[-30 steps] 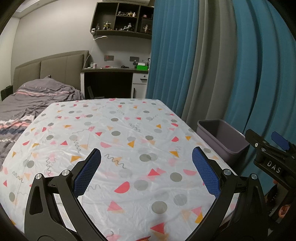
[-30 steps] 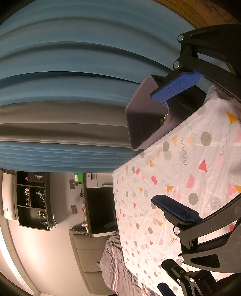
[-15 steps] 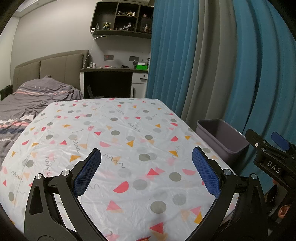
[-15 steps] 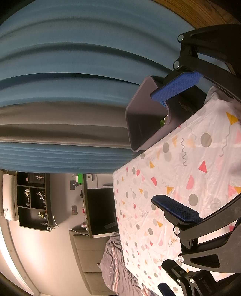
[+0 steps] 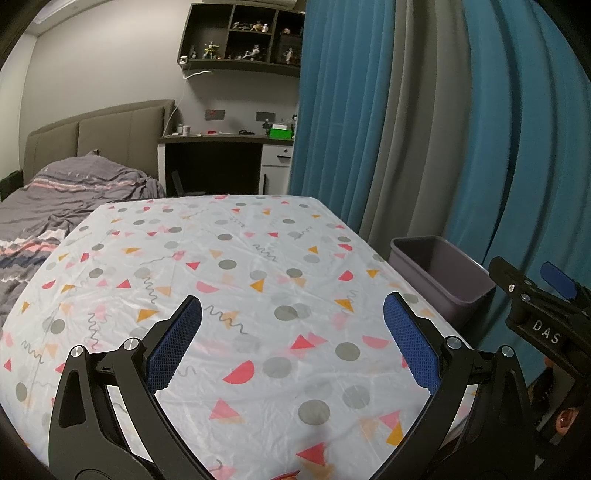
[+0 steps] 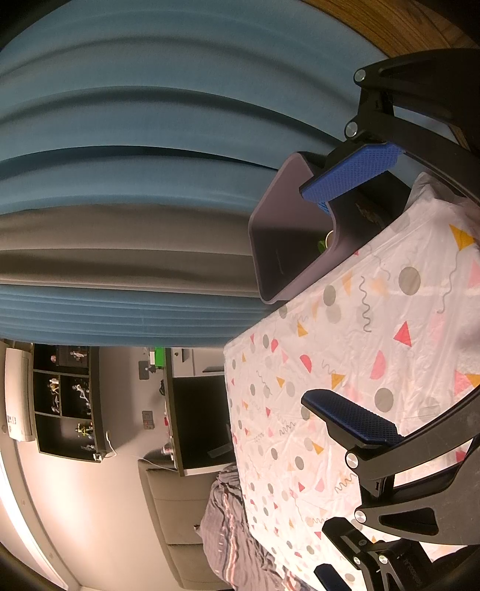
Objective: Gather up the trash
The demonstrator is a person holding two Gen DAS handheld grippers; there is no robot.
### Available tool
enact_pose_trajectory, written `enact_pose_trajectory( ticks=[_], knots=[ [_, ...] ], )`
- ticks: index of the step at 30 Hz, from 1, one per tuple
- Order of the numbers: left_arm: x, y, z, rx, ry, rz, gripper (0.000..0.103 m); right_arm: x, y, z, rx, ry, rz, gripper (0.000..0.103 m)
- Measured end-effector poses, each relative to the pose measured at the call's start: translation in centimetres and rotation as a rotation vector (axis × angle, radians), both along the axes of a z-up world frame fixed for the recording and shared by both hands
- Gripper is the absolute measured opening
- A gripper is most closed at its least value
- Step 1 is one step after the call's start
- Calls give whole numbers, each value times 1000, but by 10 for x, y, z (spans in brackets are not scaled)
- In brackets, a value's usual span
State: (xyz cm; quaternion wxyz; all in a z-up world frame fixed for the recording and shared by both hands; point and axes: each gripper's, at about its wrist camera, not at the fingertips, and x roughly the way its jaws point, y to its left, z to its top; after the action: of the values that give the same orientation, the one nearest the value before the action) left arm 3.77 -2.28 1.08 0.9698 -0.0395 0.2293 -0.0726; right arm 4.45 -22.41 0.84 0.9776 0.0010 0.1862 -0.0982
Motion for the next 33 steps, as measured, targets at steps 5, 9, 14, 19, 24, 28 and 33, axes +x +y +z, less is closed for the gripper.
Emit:
enact_pose_trajectory(
  ticks=[5, 9, 14, 19, 24, 28, 33],
  knots=[
    [0, 1, 0, -7, -2, -8, 97, -3, 1, -1, 1, 0, -3, 98],
    [-1, 1, 0, 4, -4, -21, 83, -3, 0, -1, 2, 1, -4, 97],
    [-3, -3, 1, 17, -12, -35, 76, -5, 0, -2, 5, 3, -6, 97],
    [-4, -3, 1, 16, -12, -34, 76, -6, 0, -2, 5, 2, -7, 97],
    [-4, -2, 1, 17, -14, -34, 76, -6, -1, -2, 7, 2, -4, 97],
    [-4, -2, 2, 17, -14, -35, 76, -6, -1, -3, 7, 3, -3, 97],
    [-7, -2, 5, 18, -24, -29, 76, -6, 0, -3, 8, 3, -4, 97]
  ],
)
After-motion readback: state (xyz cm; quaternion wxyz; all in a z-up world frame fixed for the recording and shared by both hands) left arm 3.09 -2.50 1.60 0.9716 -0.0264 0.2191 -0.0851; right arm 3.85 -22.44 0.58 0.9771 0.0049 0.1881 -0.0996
